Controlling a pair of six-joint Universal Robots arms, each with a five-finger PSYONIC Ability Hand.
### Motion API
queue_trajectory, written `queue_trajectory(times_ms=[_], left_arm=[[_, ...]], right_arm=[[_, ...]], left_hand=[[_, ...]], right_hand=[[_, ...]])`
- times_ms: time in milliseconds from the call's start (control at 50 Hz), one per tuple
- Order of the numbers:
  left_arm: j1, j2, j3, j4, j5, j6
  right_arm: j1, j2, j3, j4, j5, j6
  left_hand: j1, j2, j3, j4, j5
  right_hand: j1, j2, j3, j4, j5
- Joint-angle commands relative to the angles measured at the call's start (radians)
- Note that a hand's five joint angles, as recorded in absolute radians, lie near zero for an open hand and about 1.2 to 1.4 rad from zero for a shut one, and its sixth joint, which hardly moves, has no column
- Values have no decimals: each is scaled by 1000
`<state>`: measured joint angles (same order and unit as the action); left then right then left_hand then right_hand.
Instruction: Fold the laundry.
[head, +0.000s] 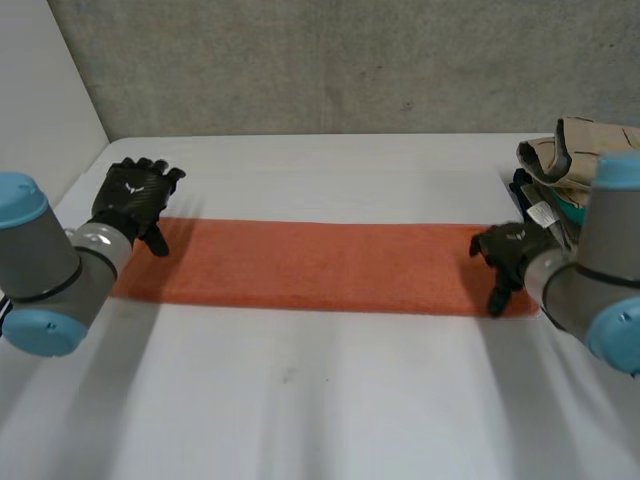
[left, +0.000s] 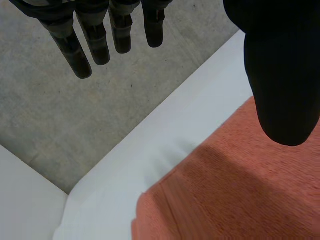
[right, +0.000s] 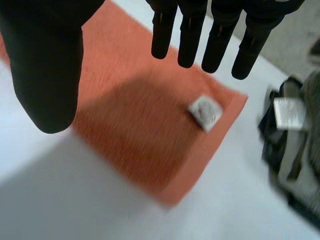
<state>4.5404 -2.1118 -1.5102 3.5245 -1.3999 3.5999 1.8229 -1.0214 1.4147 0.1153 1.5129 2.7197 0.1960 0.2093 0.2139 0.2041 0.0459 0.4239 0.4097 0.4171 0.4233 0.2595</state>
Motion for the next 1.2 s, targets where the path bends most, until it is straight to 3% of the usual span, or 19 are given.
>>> queue_trajectory(times_ms=[20,100,140,160,260,340,420,520,560,720,780,800,900,940,1060,1080,1140,1160,1200], left_arm=[[2,10,-82,94,1,-15],[0,7,-85,99,1,-15],[-1,7,-87,100,1,-15],[-1,7,-90,100,1,-15],[0,22,-100,102,-1,-18],[2,64,-122,102,-1,-18],[2,85,-137,102,-1,-20],[3,95,-148,102,-1,-20],[3,96,-150,102,-1,-20],[11,134,-162,102,-4,-42],[17,142,-163,102,-4,-67],[19,150,-165,102,-4,-88],[19,162,-168,102,-4,-131],[19,164,-169,102,-4,-136],[19,161,-171,102,-2,-136],[19,161,-171,102,-2,-136],[15,161,-171,102,-2,-136],[12,161,-171,102,-2,-136],[9,161,-171,102,-1,-136]], right_arm=[[-45,18,101,-175,-6,-17],[-48,66,92,-213,0,-28],[-59,102,83,-223,0,-43],[-62,109,81,-226,6,-50],[-97,100,104,-249,61,-129],[-184,-6,180,-264,90,-245],[-316,-109,234,-284,93,-476],[-330,-118,216,-359,107,-633],[-297,-121,207,-388,109,-664],[63,-89,83,-528,44,-690],[212,-14,6,-582,-66,-701],[292,42,-49,-591,-142,-702],[462,226,-222,-554,-319,-703],[518,308,-305,-516,-353,-703],[596,474,-511,-387,-342,-692],[605,495,-537,-349,-336,-687],[608,494,-546,-310,-304,-670],[605,482,-545,-292,-254,-651],[599,465,-537,-281,-188,-611]], left_hand=[[-21,-35,-39,-30,-46],[-21,-35,-39,-30,-46],[-21,-35,-39,-30,-46],[-21,-35,-39,-30,-46],[-21,-35,-39,-30,-46],[-21,-35,-39,-30,-46],[-21,-35,-39,-30,-46],[-21,-35,-39,-30,-46],[-21,-35,-39,-30,-46],[-21,-35,-39,-30,-46],[-21,-35,-39,-30,-46],[-21,-35,-39,-30,-46],[-21,-35,-39,-30,-46],[-21,-35,-39,-30,-46],[-21,-35,-39,-30,-46],[-21,-35,-39,-30,-46],[-21,-35,-39,-30,-46],[-21,-35,-39,-30,-46],[-21,-35,-39,-30,-46]], right_hand=[[119,133,126,120,109],[151,165,158,152,141],[536,551,543,537,526],[968,982,975,969,958],[972,987,979,973,962],[972,987,979,973,962],[972,987,979,973,962],[972,987,979,973,962],[972,987,979,973,962],[972,987,979,973,962],[972,987,979,973,962],[972,987,979,973,962],[972,987,979,973,962],[972,987,979,973,962],[972,987,979,973,962],[895,909,902,896,885],[-74,-60,-67,-74,-84],[-249,-235,-243,-249,-260],[-249,-235,-243,-249,-260]])
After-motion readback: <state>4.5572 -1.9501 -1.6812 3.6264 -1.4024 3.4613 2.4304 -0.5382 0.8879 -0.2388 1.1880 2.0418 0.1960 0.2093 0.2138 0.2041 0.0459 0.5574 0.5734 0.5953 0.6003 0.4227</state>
